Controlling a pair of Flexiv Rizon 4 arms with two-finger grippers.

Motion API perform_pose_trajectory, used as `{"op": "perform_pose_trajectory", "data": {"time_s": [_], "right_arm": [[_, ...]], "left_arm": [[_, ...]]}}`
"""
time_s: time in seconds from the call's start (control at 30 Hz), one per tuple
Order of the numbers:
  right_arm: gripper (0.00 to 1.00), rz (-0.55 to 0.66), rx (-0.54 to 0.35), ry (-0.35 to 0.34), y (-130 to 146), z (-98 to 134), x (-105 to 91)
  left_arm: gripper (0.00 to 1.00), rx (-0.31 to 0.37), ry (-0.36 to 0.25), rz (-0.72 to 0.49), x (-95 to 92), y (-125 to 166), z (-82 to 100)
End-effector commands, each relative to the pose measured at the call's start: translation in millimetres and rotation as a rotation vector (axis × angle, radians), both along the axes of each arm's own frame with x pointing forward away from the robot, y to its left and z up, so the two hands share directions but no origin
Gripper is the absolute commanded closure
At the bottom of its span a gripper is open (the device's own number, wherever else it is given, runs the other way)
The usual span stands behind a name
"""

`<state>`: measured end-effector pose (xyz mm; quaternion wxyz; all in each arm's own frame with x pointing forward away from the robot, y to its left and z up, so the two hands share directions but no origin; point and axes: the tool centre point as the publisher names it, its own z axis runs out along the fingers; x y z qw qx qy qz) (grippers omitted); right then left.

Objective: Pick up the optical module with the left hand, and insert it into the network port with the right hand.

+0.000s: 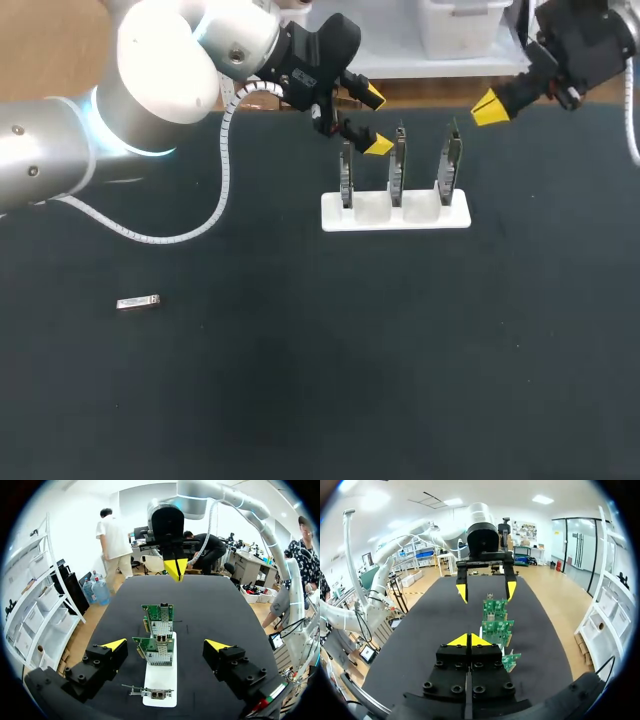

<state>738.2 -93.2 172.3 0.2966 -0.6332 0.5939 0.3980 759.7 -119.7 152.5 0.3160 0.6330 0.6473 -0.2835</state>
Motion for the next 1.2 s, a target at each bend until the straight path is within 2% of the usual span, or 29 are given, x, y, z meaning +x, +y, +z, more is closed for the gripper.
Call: {"op": "perform_pose_trajectory", "data": {"time_s": [0.03,0.2,0.67,1.1,1.13,1.17,1.2], "right_arm": [[1.00,0.009,0.019,0.011,-8,-3,3.1],[1.00,0.008,0.043,0.025,-17,-7,7.6],[1.00,0.056,0.044,0.035,-18,-15,14.2],[1.00,0.025,0.027,0.033,-17,-19,12.9],[0.66,0.019,0.026,0.034,-16,-19,12.9],[0.10,0.010,0.022,0.036,-16,-19,12.9],[0.00,0.010,0.022,0.036,-16,-19,12.9]], "left_arm": [[0.00,0.006,0.004,-0.001,1.7,-1,0.5],[0.00,0.006,0.004,-0.001,1.7,-1,0.5],[0.00,0.006,0.004,-0.001,1.7,-1,0.5],[0.00,0.006,0.004,-0.001,1.7,-1,0.5],[0.00,0.006,0.004,-0.001,1.7,-1,0.5],[0.00,0.006,0.004,-0.001,1.7,-1,0.5],[0.00,0.006,0.004,-0.001,1.7,-1,0.5]]}}
